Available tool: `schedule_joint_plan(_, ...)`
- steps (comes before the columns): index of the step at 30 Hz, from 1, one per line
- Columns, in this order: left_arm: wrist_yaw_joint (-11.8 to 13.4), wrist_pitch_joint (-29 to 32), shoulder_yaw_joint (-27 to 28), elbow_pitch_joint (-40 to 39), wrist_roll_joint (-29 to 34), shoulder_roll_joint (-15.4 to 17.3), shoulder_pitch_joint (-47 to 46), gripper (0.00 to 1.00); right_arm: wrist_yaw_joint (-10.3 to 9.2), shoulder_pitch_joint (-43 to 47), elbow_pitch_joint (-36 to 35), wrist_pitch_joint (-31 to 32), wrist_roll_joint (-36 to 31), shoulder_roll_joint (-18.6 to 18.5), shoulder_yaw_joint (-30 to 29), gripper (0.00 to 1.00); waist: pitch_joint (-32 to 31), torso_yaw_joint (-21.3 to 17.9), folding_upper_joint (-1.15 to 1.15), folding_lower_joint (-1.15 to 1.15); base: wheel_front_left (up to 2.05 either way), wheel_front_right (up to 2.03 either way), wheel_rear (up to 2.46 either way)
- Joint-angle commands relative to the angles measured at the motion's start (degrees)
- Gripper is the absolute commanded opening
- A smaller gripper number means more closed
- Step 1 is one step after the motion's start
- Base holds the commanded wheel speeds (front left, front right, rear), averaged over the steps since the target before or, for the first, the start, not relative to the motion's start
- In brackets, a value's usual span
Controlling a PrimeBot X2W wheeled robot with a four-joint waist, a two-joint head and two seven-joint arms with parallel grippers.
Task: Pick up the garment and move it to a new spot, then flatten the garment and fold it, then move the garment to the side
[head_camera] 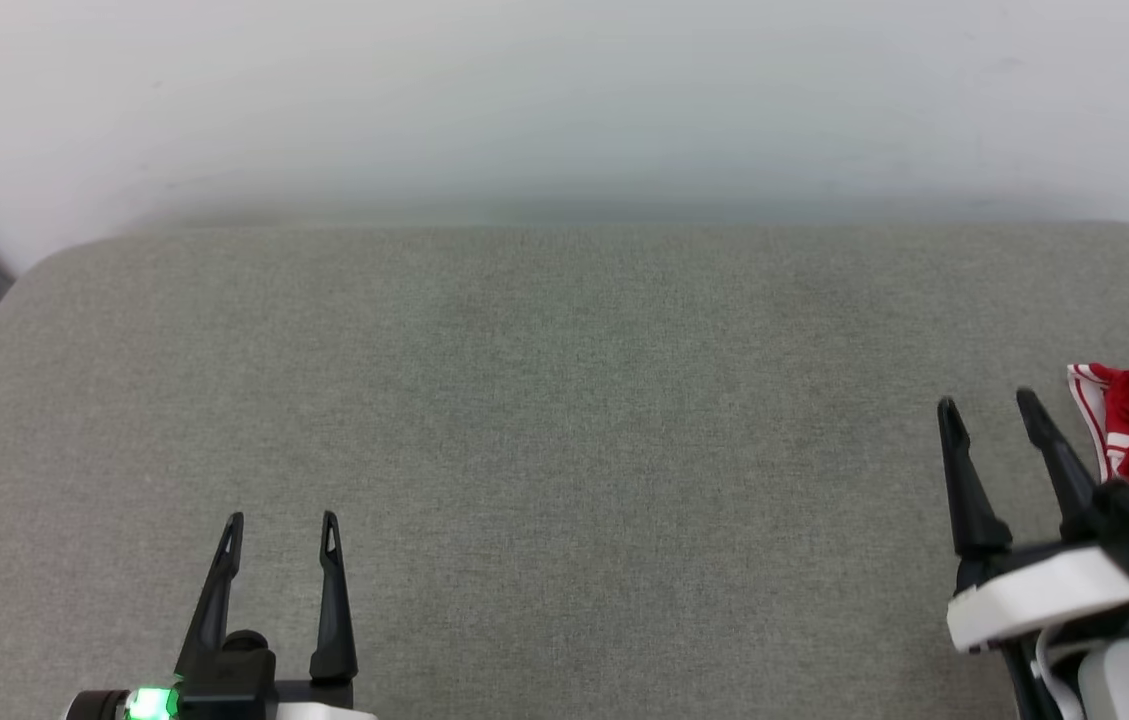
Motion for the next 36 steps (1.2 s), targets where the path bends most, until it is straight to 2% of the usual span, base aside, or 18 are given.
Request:
schedule_joint_plan(1, -0.24, -0.13, 0.16, 0.13, -0.28, -0.05, 0.57, 1.0, -0.04, 1.15, -0.66, -0.16, -0.39, 0.49, -0.24, 1.0, -0.46, -0.05, 0.0, 0.01, 0.0, 0.0, 0.0)
schedule_joint_plan(17, -3.58, -0.13, 1.59, 0.68, -0.96, -1.29, 3.52, 1.0, -0.04, 14.97, -10.11, -0.15, -0.78, 5.6, -3.35, 1.0, -3.24, 0.08, 0.0, 0.01, 0.0, 0.0, 0.0)
schedule_joint_plan(28, -4.96, -0.13, 3.07, 0.57, -0.84, -1.94, 4.56, 1.0, -0.04, 17.68, -11.99, -0.15, -0.79, 6.59, -3.78, 1.0, -3.37, -0.12, 0.0, 0.01, 0.0, 0.0, 0.0)
schedule_joint_plan(29, -5.02, 0.02, 2.92, 0.64, -0.95, -1.93, 4.1, 0.0, 0.0, 17.01, -11.77, -0.02, -0.72, 6.3, -3.74, 0.0, -3.38, -0.12, 0.0, 0.01, 0.0, 0.0, 0.0)
schedule_joint_plan(33, -5.02, 0.25, 2.57, 2.71, -0.97, -2.27, 4.48, 0.0, 0.0, 17.34, -9.64, 0.19, -0.73, 6.32, -3.58, 0.0, -3.36, -0.13, 0.0, 0.01, 0.0, 0.0, 0.0)
schedule_joint_plan(36, -5.31, 0.69, 2.68, 2.61, -4.55, -2.29, 4.29, 0.0, 0.0, 17.02, -9.34, 0.77, 2.5, 6.22, -3.46, 0.0, -3.31, -0.2, 0.0, 0.01, 0.0, 0.0, 0.0)
